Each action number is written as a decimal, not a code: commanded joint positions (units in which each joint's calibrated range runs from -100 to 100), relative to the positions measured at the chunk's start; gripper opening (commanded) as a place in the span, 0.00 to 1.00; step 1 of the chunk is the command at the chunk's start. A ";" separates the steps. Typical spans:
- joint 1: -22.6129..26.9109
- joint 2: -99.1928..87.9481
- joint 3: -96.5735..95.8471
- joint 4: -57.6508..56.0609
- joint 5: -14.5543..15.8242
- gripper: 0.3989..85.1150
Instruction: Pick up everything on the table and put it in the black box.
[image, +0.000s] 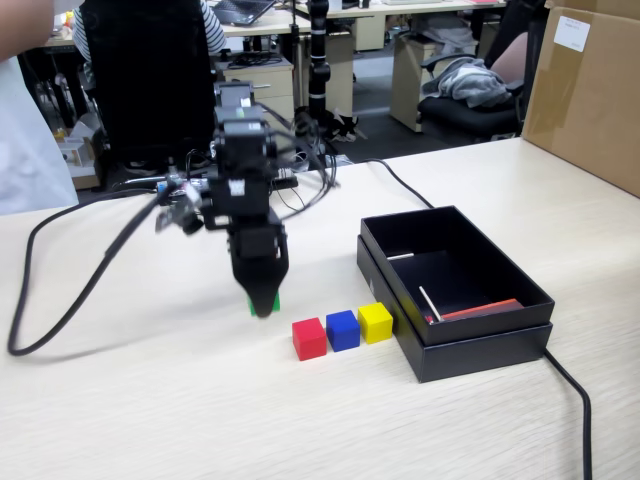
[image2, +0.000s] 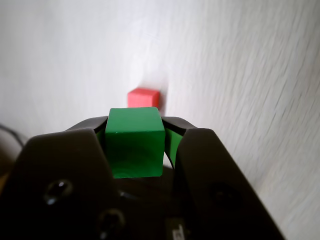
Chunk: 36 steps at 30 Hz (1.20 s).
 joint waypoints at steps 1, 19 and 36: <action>4.15 -12.07 2.90 -0.63 1.42 0.08; 20.37 22.01 18.59 -0.63 8.74 0.09; 19.88 9.04 10.15 -5.21 9.38 0.49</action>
